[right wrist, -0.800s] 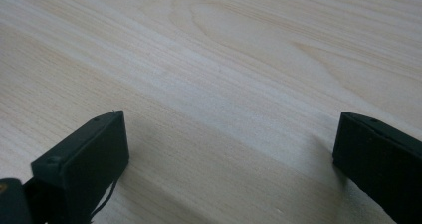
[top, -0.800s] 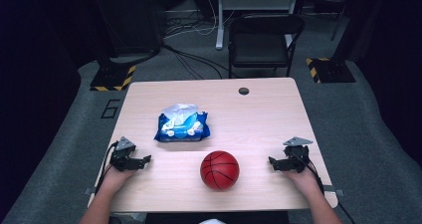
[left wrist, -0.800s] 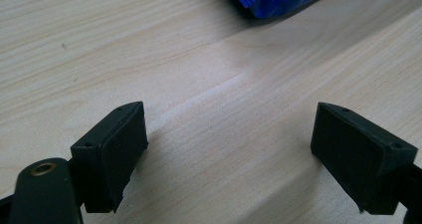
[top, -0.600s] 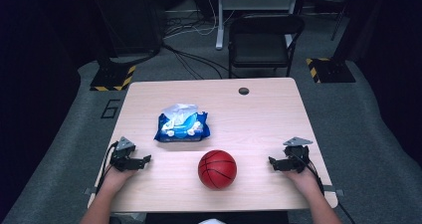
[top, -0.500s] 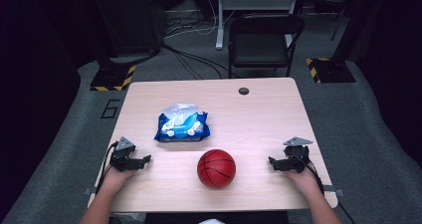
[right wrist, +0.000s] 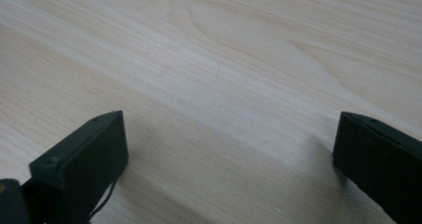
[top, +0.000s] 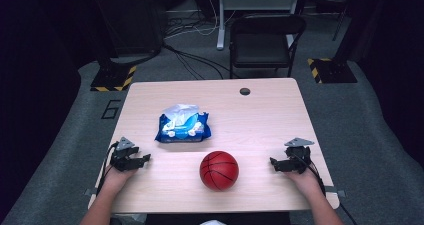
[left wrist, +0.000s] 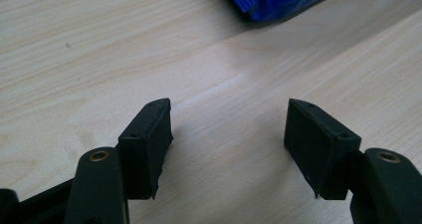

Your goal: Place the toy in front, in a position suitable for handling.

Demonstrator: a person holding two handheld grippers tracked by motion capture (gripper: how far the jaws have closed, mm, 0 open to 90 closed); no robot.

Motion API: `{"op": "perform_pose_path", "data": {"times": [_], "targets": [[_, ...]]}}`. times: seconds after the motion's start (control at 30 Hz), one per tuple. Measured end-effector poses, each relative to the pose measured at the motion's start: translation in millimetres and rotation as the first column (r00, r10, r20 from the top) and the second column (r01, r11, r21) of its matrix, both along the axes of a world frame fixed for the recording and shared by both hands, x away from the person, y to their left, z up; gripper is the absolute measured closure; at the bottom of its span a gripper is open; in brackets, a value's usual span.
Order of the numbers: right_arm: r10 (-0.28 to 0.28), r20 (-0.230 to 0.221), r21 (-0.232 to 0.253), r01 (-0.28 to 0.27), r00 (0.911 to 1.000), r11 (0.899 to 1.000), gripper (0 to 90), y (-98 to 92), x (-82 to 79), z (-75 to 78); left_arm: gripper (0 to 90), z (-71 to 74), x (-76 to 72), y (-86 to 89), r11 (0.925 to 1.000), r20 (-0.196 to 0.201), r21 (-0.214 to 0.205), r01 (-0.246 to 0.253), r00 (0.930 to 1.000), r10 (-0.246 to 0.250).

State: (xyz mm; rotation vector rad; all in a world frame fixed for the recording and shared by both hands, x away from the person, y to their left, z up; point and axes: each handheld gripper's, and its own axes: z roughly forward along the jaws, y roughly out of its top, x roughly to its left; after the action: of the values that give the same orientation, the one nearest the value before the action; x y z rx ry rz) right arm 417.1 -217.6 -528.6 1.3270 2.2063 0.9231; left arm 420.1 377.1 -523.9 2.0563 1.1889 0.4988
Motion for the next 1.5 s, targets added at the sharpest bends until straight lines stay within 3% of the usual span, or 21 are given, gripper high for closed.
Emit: {"op": "perform_pose_path", "data": {"times": [0.23,0.3,0.5,0.73,0.9,1.0,1.1,1.23,1.27,1.33,1.5], "targets": [[-0.001,0.005,-0.003,0.001,1.0000,1.000,0.1,-0.2,0.0,-0.1,40.6,1.4,0.9,-0.3,1.0000,-0.003,0.007,0.005,1.0000,-0.005],[-0.002,0.005,-0.003,0.002,1.0000,1.000,0.1,-0.2,-0.1,-0.1,41.9,3.0,1.5,-1.0,0.9998,-0.016,-0.018,0.010,0.9998,-0.011],[-0.006,0.002,-0.002,0.006,1.0000,1.000,0.1,-0.1,-0.7,0.1,45.3,16.5,0.5,-9.4,0.9980,0.036,-0.052,0.036,0.9988,-0.035],[-0.007,0.001,0.002,0.007,1.0000,1.000,0.7,-0.2,-1.1,0.2,43.8,25.8,2.8,-26.4,0.9942,0.051,-0.062,0.088,0.9951,-0.085],[-0.005,0.002,0.002,0.005,1.0000,1.000,1.1,-0.8,-0.9,0.3,39.7,31.7,6.9,-36.2,0.9920,0.057,-0.041,0.119,0.9915,-0.117],[-0.008,0.002,0.004,0.008,1.0000,1.000,1.1,-0.6,-1.1,0.2,41.5,34.5,12.2,-46.5,0.9902,0.070,0.014,0.139,0.9877,-0.140],[-0.009,0.002,0.003,0.009,1.0000,1.000,1.1,-0.6,-1.2,0.2,48.7,35.6,18.7,-47.0,0.9926,0.085,0.037,0.116,0.9893,-0.119],[-0.009,0.002,0.003,0.009,1.0000,1.000,1.2,-0.7,-1.2,0.3,58.3,34.7,26.7,-42.9,0.9970,0.091,0.012,0.076,0.9929,-0.077],[-0.008,0.001,0.006,0.008,1.0000,1.000,1.3,-0.6,-1.2,0.3,61.4,33.8,31.9,-42.0,0.9971,0.073,0.027,0.071,0.9947,-0.073],[-0.005,0.001,0.005,0.005,1.0000,1.000,1.3,-0.9,-1.0,0.4,63.3,31.0,36.2,-43.5,0.9966,0.064,0.020,0.080,0.9947,-0.081],[-0.008,0.002,0.004,0.008,1.0000,1.000,1.6,-1.1,-1.0,0.4,68.9,26.0,41.6,-44.6,0.9960,0.072,0.066,0.060,0.9954,-0.064]]}}
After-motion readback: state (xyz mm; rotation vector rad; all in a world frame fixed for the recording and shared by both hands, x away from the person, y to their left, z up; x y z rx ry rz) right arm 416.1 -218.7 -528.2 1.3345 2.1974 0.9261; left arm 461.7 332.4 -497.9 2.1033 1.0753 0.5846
